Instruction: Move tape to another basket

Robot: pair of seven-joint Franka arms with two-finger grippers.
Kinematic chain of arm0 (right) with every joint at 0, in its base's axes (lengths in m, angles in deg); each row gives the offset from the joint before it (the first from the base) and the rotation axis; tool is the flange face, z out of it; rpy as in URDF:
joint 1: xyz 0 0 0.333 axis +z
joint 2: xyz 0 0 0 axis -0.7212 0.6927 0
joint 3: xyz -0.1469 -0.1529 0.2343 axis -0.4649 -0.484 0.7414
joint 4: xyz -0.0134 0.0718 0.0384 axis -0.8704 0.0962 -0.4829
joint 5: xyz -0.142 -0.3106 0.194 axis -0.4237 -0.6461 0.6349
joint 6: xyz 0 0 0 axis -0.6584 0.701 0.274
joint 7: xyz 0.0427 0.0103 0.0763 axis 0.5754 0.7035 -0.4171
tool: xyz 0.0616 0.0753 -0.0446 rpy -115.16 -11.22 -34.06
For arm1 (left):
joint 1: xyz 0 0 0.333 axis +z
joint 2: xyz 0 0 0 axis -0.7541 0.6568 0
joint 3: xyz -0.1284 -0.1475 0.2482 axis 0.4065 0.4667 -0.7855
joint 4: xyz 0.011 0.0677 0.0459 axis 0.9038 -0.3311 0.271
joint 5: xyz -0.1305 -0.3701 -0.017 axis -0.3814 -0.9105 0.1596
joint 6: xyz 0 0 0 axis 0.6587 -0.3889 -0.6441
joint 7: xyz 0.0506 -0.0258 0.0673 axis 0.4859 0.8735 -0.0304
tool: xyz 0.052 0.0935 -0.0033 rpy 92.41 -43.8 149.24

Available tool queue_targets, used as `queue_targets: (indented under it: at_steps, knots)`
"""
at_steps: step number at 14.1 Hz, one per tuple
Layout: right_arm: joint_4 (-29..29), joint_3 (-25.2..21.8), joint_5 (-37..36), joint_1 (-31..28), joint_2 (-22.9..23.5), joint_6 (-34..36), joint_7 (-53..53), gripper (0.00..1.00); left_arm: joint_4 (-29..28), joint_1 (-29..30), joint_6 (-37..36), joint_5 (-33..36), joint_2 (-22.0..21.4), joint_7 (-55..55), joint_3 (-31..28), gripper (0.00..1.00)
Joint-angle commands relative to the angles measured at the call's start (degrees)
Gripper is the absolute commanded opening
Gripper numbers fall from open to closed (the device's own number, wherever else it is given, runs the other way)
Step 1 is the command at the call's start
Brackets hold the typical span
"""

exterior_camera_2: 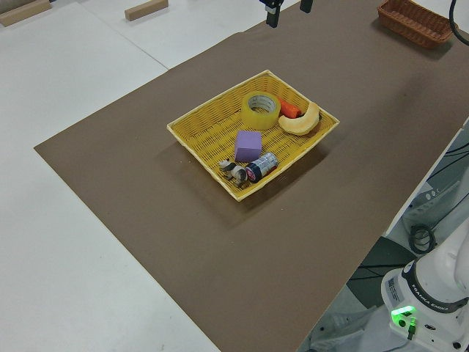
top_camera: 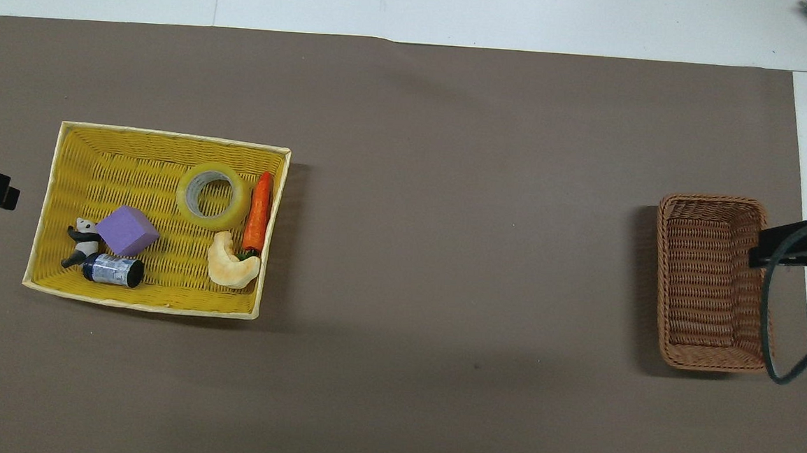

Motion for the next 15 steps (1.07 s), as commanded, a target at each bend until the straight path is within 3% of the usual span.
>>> queue_targets:
  at_steps: [1,15]
  knots:
    - [1.3,0.2,-0.8,-0.1,-1.1,-0.4,-0.9,1.0,0.6,0.3,-1.0,-0.7,-0.2,-0.4,0.1,1.0]
    - [3.4,0.8,-0.8,0.4,-2.7,-0.7,1.4,1.0,-2.7,0.5,1.3,-0.7,-1.2,-0.4,0.0,1.0]
